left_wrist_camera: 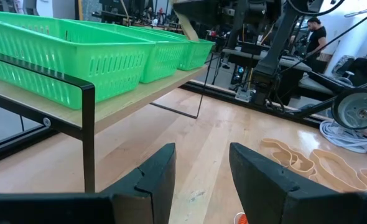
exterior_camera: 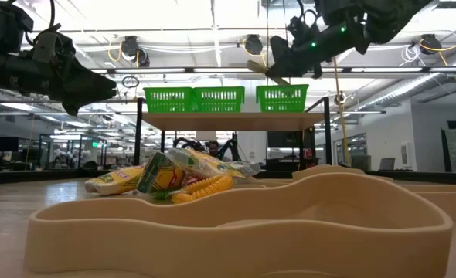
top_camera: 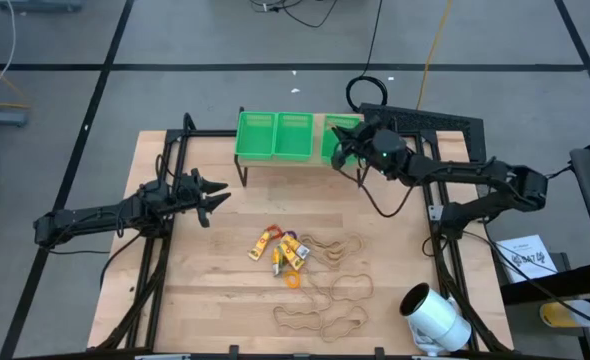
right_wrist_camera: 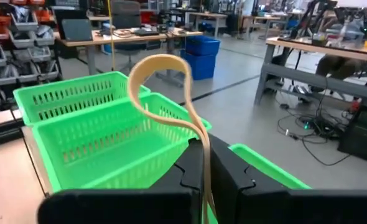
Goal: Pick & Place Office Desk Supplies
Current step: Put the brown rubber band into the right green bin on the shelf
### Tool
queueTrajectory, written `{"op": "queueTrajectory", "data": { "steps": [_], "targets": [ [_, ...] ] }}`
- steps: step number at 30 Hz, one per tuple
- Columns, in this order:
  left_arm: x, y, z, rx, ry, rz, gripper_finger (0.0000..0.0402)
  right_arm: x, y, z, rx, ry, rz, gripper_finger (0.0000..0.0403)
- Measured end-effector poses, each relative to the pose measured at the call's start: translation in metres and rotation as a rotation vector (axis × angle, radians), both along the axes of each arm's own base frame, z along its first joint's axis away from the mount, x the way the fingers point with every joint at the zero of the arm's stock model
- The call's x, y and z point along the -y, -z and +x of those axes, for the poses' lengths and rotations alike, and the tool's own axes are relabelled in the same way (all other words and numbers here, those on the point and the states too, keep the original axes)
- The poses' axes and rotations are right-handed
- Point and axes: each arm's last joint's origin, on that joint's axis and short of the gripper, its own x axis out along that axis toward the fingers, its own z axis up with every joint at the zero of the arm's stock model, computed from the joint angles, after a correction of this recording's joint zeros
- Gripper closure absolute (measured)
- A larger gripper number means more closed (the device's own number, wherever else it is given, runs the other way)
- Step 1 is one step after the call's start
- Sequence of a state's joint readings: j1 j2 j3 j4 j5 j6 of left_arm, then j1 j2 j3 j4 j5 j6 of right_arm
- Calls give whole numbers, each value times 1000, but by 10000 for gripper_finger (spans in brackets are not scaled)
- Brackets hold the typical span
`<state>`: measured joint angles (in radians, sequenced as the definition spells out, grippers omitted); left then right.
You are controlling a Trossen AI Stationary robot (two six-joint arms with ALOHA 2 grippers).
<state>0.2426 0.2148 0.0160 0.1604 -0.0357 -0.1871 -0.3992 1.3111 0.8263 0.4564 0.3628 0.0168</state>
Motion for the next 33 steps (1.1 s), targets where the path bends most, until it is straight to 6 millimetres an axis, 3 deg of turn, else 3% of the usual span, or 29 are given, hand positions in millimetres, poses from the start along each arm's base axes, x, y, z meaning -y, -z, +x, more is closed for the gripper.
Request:
{"op": "queueTrajectory", "data": {
  "steps": [11,24,29,33],
  "targets": [
    [0,0,0,0,0,0,243,0,11,-5,-35,59,4,392],
    [0,0,0,0,0,0,243,0,11,-5,-46,58,-7,322],
    [0,0,0,0,0,0,243,0,11,-5,-112,50,-72,302],
    [0,0,0,0,0,0,243,0,9,-9,-183,141,-141,290]
  ]
}}
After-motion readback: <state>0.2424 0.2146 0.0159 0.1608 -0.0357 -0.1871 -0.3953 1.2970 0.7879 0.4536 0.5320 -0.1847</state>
